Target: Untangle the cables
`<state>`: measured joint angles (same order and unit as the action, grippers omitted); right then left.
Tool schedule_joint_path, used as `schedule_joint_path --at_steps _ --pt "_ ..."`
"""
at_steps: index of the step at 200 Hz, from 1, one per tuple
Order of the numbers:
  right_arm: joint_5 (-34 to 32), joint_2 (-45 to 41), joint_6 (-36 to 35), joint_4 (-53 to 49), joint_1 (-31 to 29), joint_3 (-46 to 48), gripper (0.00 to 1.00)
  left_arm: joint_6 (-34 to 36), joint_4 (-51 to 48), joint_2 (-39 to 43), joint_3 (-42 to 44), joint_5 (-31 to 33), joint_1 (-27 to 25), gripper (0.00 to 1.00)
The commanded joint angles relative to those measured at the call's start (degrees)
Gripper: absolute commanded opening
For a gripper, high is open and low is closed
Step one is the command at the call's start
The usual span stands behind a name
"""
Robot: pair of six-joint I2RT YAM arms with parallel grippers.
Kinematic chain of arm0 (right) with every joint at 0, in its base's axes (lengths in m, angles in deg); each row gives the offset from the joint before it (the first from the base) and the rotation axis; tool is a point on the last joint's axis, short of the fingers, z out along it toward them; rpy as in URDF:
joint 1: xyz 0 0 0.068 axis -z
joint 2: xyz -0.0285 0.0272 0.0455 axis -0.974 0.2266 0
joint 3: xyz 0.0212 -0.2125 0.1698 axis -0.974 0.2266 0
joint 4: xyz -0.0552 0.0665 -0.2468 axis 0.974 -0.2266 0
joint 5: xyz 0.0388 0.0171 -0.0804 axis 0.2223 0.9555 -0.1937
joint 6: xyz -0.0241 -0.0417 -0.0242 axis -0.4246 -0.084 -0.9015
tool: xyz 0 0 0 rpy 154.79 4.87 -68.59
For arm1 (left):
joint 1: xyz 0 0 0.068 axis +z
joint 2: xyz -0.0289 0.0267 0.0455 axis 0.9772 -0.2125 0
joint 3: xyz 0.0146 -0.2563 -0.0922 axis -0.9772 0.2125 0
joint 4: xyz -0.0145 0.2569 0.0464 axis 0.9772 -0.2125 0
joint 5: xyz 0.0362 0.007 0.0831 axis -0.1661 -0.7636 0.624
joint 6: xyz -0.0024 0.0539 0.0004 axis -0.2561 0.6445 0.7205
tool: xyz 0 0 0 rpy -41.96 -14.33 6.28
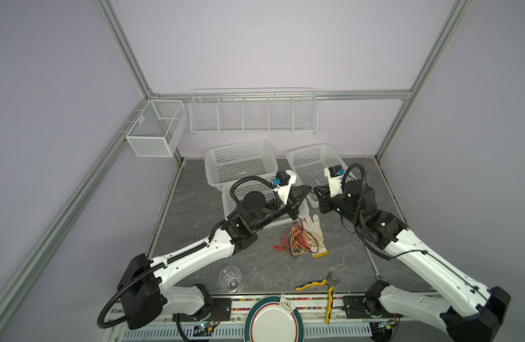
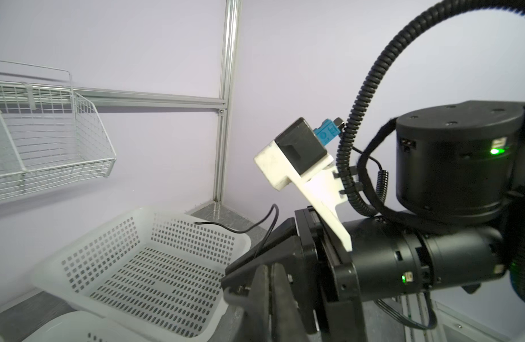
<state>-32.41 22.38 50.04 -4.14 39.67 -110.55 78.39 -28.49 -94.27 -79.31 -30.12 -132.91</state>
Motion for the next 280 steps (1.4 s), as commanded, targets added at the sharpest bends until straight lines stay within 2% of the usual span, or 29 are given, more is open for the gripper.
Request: schedule_joint_path --at_steps 1,28,64,108,157,242,263,274,279,280 --pt "0.44 1.94 0.31 -0.72 0.40 2.14 0.26 4.15 -1.17 2.82 -3.36 3.60 -0.03 0.00" --pt "0.47 3.02 1.08 -0.89 0.68 3.87 0.35 6.93 -5.25 3.17 -5.08 7.52 -0.02 0.00" --pt "0.47 3.64 1.41 -1.43 1.20 5.60 0.43 10.28 -9.67 1.95 -7.60 16.35 1.18 0.00" --pt "0.54 4.60 1.57 -1.51 1.62 6.05 0.46 10.22 -12.91 -0.17 -10.56 17.07 6.75 0.00" --pt "1.47 7.11 1.53 -1.16 1.81 5.89 0.49 11.20 -12.77 -4.44 -8.36 22.71 8.69 0.00" --pt "2.88 11.64 1.66 -2.92 1.75 5.50 0.51 2.33 -14.90 -12.49 2.29 30.49 9.49 0.00" --pt "3.93 12.45 1.66 -4.50 1.74 5.16 0.55 -0.53 -17.92 -13.94 2.47 31.03 10.91 0.00" --pt "4.20 12.36 1.70 -4.91 1.58 5.48 0.57 -2.22 -19.64 -14.56 2.36 31.88 11.79 0.12" --pt "4.24 12.31 1.73 -5.14 1.51 5.74 0.58 -3.18 -20.62 -14.85 2.14 32.49 12.20 0.19" --pt "4.25 12.26 1.74 -5.13 1.53 5.76 0.58 -3.36 -20.88 -14.85 2.07 32.61 12.20 0.24"
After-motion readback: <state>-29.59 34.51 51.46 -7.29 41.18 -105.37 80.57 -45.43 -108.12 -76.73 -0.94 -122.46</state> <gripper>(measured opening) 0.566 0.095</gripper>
